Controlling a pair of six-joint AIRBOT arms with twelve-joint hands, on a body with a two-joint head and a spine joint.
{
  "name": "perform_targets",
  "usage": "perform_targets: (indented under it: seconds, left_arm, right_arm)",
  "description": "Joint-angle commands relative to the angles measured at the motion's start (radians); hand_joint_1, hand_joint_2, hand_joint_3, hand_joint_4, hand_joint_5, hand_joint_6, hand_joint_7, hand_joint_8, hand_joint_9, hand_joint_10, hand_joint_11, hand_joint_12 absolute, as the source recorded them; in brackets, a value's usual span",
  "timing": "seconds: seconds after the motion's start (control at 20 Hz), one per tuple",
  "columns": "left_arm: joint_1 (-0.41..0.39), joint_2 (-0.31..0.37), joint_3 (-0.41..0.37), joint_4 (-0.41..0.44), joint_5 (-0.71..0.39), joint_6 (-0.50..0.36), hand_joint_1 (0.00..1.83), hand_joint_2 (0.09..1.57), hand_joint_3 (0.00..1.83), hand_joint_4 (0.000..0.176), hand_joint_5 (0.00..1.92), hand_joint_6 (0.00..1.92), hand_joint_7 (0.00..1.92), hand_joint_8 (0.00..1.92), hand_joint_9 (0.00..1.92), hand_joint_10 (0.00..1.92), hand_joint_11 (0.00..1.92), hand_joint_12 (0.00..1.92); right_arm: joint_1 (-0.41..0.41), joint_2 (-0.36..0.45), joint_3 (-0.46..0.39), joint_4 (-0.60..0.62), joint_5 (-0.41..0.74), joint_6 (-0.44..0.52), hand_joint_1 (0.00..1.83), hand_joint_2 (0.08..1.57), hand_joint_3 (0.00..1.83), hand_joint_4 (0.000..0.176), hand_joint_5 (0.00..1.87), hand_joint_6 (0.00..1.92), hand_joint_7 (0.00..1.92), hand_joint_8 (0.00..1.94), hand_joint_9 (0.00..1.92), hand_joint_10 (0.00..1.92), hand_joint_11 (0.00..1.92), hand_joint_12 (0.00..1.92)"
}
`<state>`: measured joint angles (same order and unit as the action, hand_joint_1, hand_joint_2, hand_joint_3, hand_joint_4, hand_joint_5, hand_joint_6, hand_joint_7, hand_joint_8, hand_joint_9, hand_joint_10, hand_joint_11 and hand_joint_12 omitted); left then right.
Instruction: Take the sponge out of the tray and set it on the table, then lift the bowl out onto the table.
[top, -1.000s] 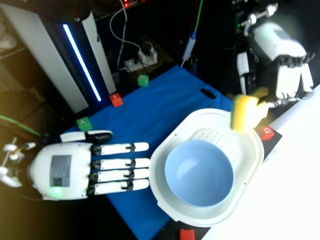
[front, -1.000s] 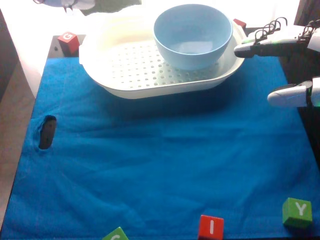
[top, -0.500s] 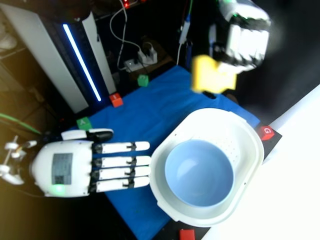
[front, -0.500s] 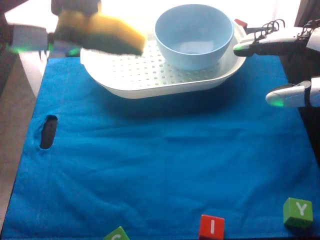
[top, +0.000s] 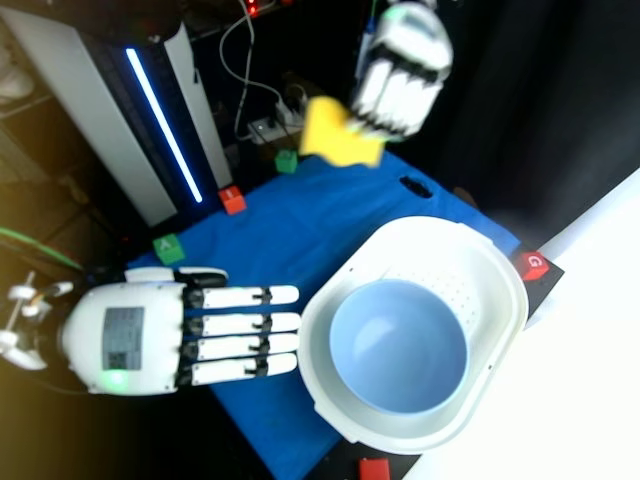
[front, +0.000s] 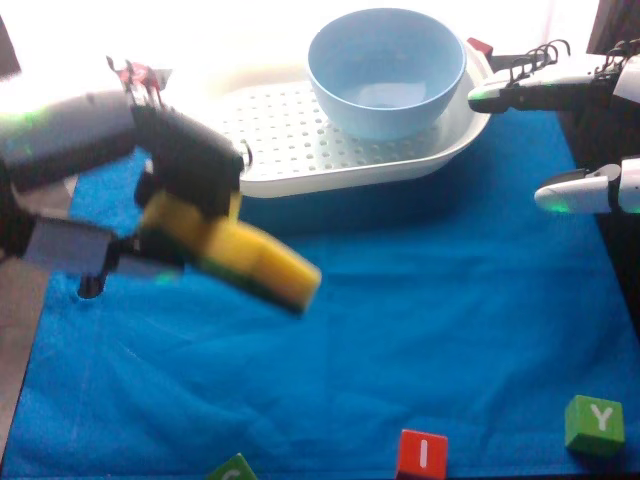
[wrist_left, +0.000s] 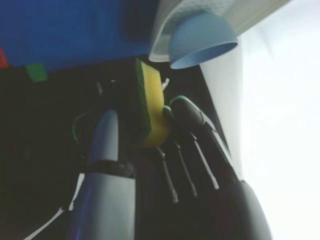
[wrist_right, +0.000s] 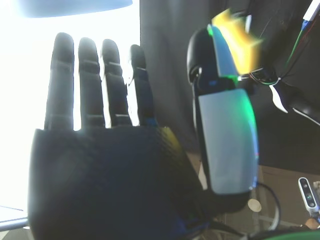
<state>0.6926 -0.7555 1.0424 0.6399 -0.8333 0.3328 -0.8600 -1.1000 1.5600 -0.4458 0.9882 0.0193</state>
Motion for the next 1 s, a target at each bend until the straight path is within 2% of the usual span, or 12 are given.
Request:
perform_targets:
  seconds: [0.0, 0.05, 0.15, 0.25, 0.3, 0.4, 0.45, 0.5, 0.55, 0.6, 0.8, 0.95]
  left_arm:
    - [-0.010, 0.006, 0.002, -0.067, -0.096, -0.006, 1.37, 1.13, 0.00, 0.000, 0.83, 1.23, 0.94, 0.88, 0.95, 1.24, 0.96, 1.38]
    - [-0.009, 0.005, 0.002, -0.065, -0.084, -0.006, 1.37, 1.11, 0.00, 0.000, 0.86, 1.19, 1.01, 0.81, 1.00, 1.17, 0.95, 1.39]
    - [-0.006, 0.003, 0.002, -0.033, -0.066, -0.040, 1.36, 1.14, 0.00, 0.000, 0.87, 1.18, 0.84, 1.05, 0.91, 1.26, 0.82, 1.28]
    - [-0.002, 0.001, 0.002, -0.002, -0.054, -0.072, 1.37, 1.13, 0.00, 0.000, 0.89, 1.11, 0.88, 1.04, 0.93, 1.22, 0.85, 1.27]
    - [-0.001, 0.000, 0.002, 0.009, -0.046, -0.080, 1.37, 1.14, 0.00, 0.000, 0.90, 1.13, 0.83, 1.08, 0.90, 1.24, 0.82, 1.27]
    - [0.000, 0.000, 0.002, 0.011, -0.038, -0.080, 1.35, 1.17, 0.00, 0.000, 0.92, 1.11, 0.74, 1.19, 0.81, 1.35, 0.73, 1.29]
    - [0.000, -0.001, 0.003, 0.011, -0.034, -0.080, 1.27, 1.15, 0.00, 0.000, 1.03, 0.97, 0.78, 1.19, 0.74, 1.03, 0.67, 1.31]
    - [0.000, -0.002, 0.003, 0.012, -0.030, -0.080, 1.18, 1.12, 0.00, 0.000, 0.97, 1.00, 0.73, 0.64, 0.67, 0.75, 0.58, 1.30]
    - [0.000, -0.002, 0.005, 0.012, -0.026, -0.080, 1.16, 1.03, 0.00, 0.000, 0.81, 0.48, 0.74, 0.34, 0.65, 0.54, 0.50, 1.29]
    - [0.000, -0.005, 0.010, 0.007, -0.023, -0.080, 1.10, 0.98, 0.00, 0.000, 0.79, 0.08, 0.77, 0.08, 0.65, 0.31, 0.39, 1.36]
    - [0.000, -0.011, 0.014, 0.006, -0.014, -0.080, 1.08, 0.99, 0.00, 0.000, 0.83, 0.02, 0.80, 0.03, 0.69, 0.32, 0.39, 1.34]
    - [0.000, -0.014, 0.013, 0.006, -0.010, -0.080, 1.01, 0.99, 0.00, 0.000, 0.82, 0.00, 0.78, 0.01, 0.62, 0.29, 0.30, 1.33]
  right_arm:
    - [0.016, -0.001, 0.001, 0.063, 0.098, 0.006, 0.85, 1.14, 0.00, 0.050, 0.36, 0.00, 0.32, 0.01, 0.28, 0.01, 0.21, 0.22]
    - [0.016, -0.002, 0.002, 0.063, 0.098, 0.006, 0.86, 1.14, 0.00, 0.054, 0.37, 0.00, 0.32, 0.01, 0.28, 0.01, 0.21, 0.22]
    - [0.016, -0.003, 0.004, 0.062, 0.097, 0.006, 0.86, 1.14, 0.00, 0.062, 0.37, 0.00, 0.32, 0.00, 0.27, 0.00, 0.19, 0.22]
    - [0.016, -0.003, 0.005, 0.062, 0.097, 0.006, 0.84, 1.14, 0.00, 0.063, 0.37, 0.00, 0.31, 0.00, 0.27, 0.00, 0.17, 0.30]
    - [0.016, -0.003, 0.005, 0.062, 0.097, 0.006, 0.80, 1.16, 0.00, 0.076, 0.35, 0.00, 0.31, 0.00, 0.26, 0.00, 0.12, 0.36]
    - [0.016, -0.003, 0.005, 0.062, 0.097, 0.006, 0.77, 1.16, 0.00, 0.084, 0.35, 0.00, 0.31, 0.00, 0.27, 0.00, 0.13, 0.37]
    - [0.016, -0.003, 0.005, 0.062, 0.097, 0.006, 0.79, 1.15, 0.00, 0.084, 0.36, 0.00, 0.31, 0.00, 0.27, 0.00, 0.12, 0.43]
    - [0.016, -0.003, 0.005, 0.062, 0.097, 0.006, 0.80, 1.15, 0.00, 0.072, 0.37, 0.00, 0.31, 0.00, 0.28, 0.00, 0.13, 0.45]
    - [0.016, -0.004, 0.005, 0.062, 0.097, 0.006, 0.79, 1.15, 0.00, 0.074, 0.37, 0.00, 0.31, 0.00, 0.28, 0.00, 0.12, 0.52]
    - [0.015, -0.004, 0.005, 0.062, 0.097, 0.006, 0.72, 1.17, 0.01, 0.064, 0.36, 0.00, 0.30, 0.00, 0.27, 0.00, 0.07, 0.53]
    - [0.015, -0.004, 0.004, 0.062, 0.097, 0.006, 0.67, 1.18, 0.01, 0.057, 0.37, 0.00, 0.32, 0.00, 0.29, 0.01, 0.10, 0.54]
    - [0.015, -0.003, 0.001, 0.062, 0.097, 0.006, 0.68, 1.18, 0.00, 0.076, 0.36, 0.00, 0.32, 0.00, 0.28, 0.00, 0.07, 0.53]
